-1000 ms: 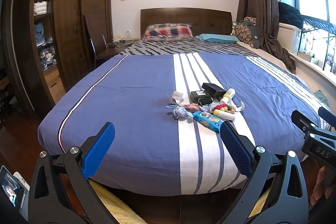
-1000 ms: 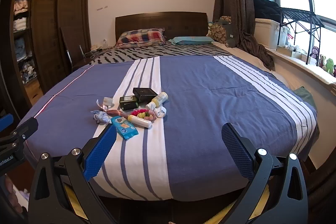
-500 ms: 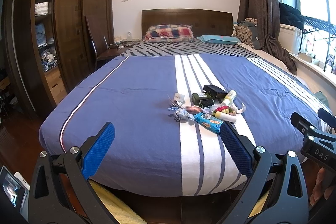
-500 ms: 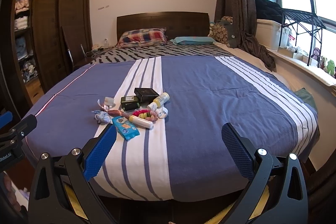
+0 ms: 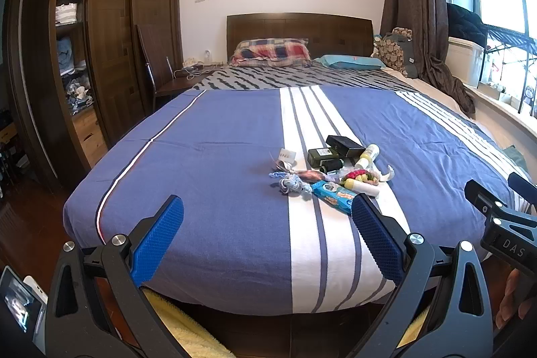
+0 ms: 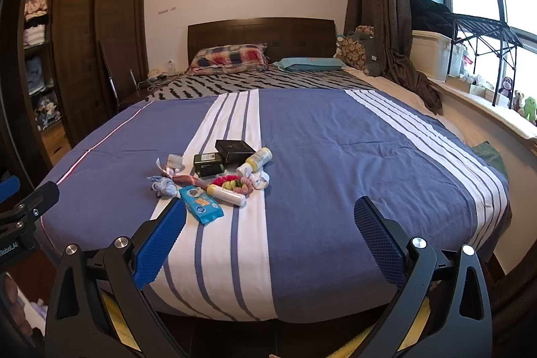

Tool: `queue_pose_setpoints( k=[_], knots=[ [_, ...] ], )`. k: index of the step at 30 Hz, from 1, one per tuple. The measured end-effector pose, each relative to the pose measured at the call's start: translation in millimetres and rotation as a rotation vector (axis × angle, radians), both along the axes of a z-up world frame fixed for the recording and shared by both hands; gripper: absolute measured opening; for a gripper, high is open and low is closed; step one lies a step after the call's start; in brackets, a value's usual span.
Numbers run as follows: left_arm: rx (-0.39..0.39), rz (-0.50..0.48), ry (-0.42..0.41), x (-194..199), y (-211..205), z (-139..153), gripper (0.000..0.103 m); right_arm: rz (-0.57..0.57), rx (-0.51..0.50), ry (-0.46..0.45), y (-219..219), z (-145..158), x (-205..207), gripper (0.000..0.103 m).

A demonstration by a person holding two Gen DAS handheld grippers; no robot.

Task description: Collect trash

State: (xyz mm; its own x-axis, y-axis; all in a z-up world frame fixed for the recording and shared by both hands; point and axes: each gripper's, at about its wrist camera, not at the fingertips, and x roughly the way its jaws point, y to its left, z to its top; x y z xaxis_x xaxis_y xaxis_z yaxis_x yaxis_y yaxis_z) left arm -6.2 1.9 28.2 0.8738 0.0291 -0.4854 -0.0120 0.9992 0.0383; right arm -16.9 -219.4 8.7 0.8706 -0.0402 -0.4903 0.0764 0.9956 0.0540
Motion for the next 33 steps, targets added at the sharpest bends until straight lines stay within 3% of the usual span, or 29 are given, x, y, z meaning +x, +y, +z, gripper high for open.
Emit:
queue_pose_setpoints(
  k=[15, 33],
  knots=[
    [-0.001, 0.001, 0.055, 24.2, -1.8, -19.9, 0.095, -0.002, -0.003, 0.040, -8.0, -14.0, 17.8, 0.100],
    [0.024, -0.030, 0.199, 88.9, -6.0, -96.1, 0.095, 0.082, 0.020, 0.192, -4.5, -91.5, 96.5, 0.100]
  ],
)
